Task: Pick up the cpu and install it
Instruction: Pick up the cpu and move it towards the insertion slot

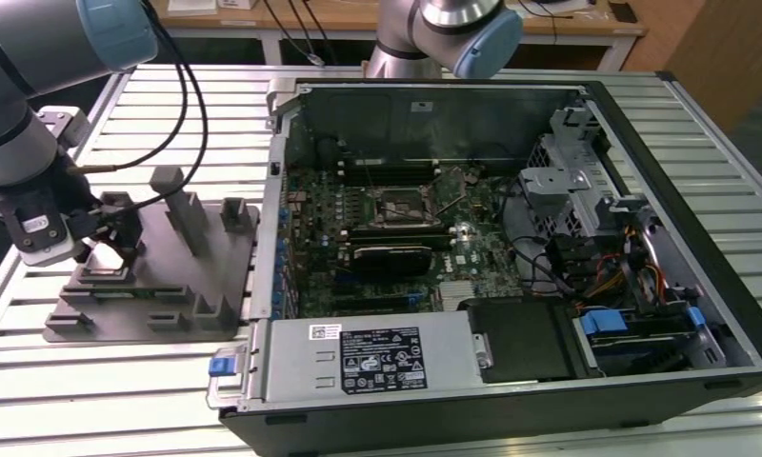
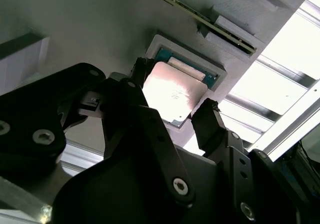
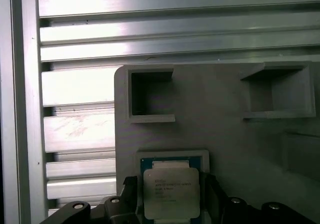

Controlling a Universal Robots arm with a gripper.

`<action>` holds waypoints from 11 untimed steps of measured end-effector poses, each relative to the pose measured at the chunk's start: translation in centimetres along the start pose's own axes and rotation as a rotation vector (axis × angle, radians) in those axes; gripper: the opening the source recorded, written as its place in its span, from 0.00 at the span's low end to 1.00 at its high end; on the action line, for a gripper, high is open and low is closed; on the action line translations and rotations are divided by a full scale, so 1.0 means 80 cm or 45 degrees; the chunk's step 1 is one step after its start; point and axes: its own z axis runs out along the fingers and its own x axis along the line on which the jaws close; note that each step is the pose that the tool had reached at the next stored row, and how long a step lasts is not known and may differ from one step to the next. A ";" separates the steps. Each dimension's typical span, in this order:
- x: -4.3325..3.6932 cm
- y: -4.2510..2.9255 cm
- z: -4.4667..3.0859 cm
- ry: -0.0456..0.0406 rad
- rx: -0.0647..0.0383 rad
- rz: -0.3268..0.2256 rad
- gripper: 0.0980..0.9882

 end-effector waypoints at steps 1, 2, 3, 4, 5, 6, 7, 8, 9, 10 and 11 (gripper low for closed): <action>0.000 0.0000 0.0001 0.000 0.000 0.000 0.62; 0.000 0.0000 0.0002 0.000 0.000 0.000 0.62; 0.000 0.0000 0.0002 0.000 0.000 0.000 0.60; 0.000 0.0000 0.0002 0.000 0.000 0.000 0.53; 0.000 0.0000 0.0002 0.000 0.000 0.000 0.50; 0.000 0.0000 0.0003 0.000 0.000 0.000 0.50; 0.000 0.0000 0.0004 0.000 0.000 0.000 0.50; 0.000 0.0000 0.0005 0.000 0.000 0.000 0.50; 0.000 0.0000 0.0005 0.000 0.000 0.000 0.50; 0.000 0.0000 0.0006 0.000 0.000 0.000 0.50; 0.000 0.0000 0.0006 0.000 0.000 0.000 0.50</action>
